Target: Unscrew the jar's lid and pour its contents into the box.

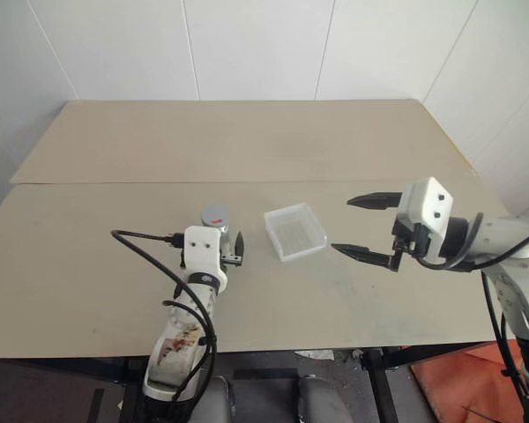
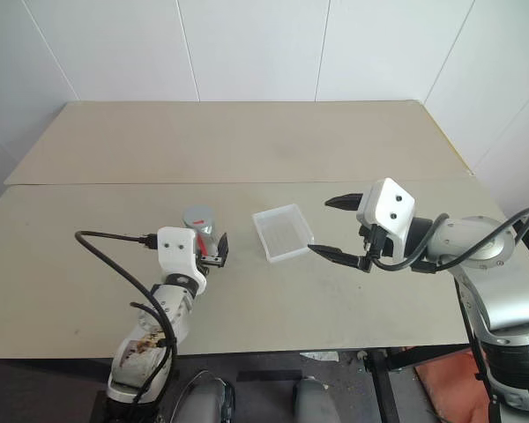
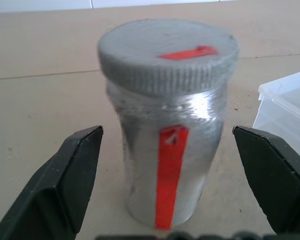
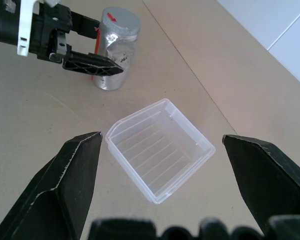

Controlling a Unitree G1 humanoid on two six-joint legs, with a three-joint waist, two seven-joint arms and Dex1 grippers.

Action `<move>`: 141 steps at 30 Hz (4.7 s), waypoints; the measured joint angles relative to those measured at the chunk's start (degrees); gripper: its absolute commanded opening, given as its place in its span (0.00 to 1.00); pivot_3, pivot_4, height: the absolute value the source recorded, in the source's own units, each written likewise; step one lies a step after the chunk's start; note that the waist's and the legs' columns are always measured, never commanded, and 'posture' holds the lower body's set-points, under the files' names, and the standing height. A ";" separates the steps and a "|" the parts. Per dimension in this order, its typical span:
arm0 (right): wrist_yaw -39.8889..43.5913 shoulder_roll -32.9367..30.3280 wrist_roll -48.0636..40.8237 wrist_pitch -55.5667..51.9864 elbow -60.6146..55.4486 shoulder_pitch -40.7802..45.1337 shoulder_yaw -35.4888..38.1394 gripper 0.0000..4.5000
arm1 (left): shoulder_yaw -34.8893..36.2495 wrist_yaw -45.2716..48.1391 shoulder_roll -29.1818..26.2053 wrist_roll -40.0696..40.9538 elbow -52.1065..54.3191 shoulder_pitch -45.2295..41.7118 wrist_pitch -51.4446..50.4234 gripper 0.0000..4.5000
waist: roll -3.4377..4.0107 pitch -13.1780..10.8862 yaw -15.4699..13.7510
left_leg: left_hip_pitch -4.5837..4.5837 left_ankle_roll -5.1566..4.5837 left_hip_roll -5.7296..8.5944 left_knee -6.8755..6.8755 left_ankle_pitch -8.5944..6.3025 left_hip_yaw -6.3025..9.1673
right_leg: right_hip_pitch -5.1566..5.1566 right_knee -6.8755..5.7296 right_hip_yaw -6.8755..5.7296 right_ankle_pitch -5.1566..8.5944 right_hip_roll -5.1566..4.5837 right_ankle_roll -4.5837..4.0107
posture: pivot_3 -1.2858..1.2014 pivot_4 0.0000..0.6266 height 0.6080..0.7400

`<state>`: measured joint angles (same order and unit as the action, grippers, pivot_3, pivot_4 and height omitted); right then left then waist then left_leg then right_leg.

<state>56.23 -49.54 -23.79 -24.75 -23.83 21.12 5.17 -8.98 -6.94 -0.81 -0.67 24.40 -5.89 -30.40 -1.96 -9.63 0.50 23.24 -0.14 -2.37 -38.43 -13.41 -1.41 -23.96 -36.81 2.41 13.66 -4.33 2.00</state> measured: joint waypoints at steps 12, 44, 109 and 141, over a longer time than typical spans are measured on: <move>0.11 0.00 -0.05 0.61 -0.05 -0.06 0.04 1.00 | 1.01 -1.50 2.62 -2.70 -6.28 -4.95 3.13 0.92 | 0.00 0.00 -0.01 | 0.02 0.00 0.01 0.00 0.00 0.01 | -0.01 0.02 0.00 0.00 0.00 0.01 | 0.52 0.24 1.00; -2.31 15.84 -5.39 -7.73 6.68 23.02 -9.41 1.00 | 16.47 69.56 -39.40 33.46 -17.50 -23.21 -2.60 0.43 | 0.05 -0.03 0.07 | 0.06 0.04 -0.05 0.01 0.02 -0.03 | -0.13 -0.05 -0.07 0.02 0.04 0.01 | 0.52 0.24 1.00; 32.49 28.35 -17.20 9.82 46.35 45.10 -25.56 0.61 | -3.90 97.61 -37.43 38.55 -33.27 -42.88 9.84 0.43 | 0.14 -0.09 1.44 | 0.45 0.00 -0.26 -0.29 0.01 0.05 | -0.38 -0.30 -0.12 0.01 0.24 0.02 | 0.52 0.24 1.00; -12.70 30.47 -2.80 -12.25 12.08 30.73 -19.22 0.99 | 3.17 89.40 -34.68 29.79 -36.69 -38.45 11.24 0.43 | 0.14 -0.12 0.24 | 0.56 0.00 -0.24 -0.34 0.01 0.04 | -0.44 -0.29 -0.14 0.01 0.23 0.02 | 0.52 0.24 1.00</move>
<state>43.52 -19.07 -26.59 -37.00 -11.75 51.85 -14.05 -5.81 82.46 -35.49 29.12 -12.29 -44.34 -19.16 -1.81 -9.75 0.74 23.80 -0.13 -2.62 -38.77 -13.40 -1.37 -24.40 -37.10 2.28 13.67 -4.09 2.02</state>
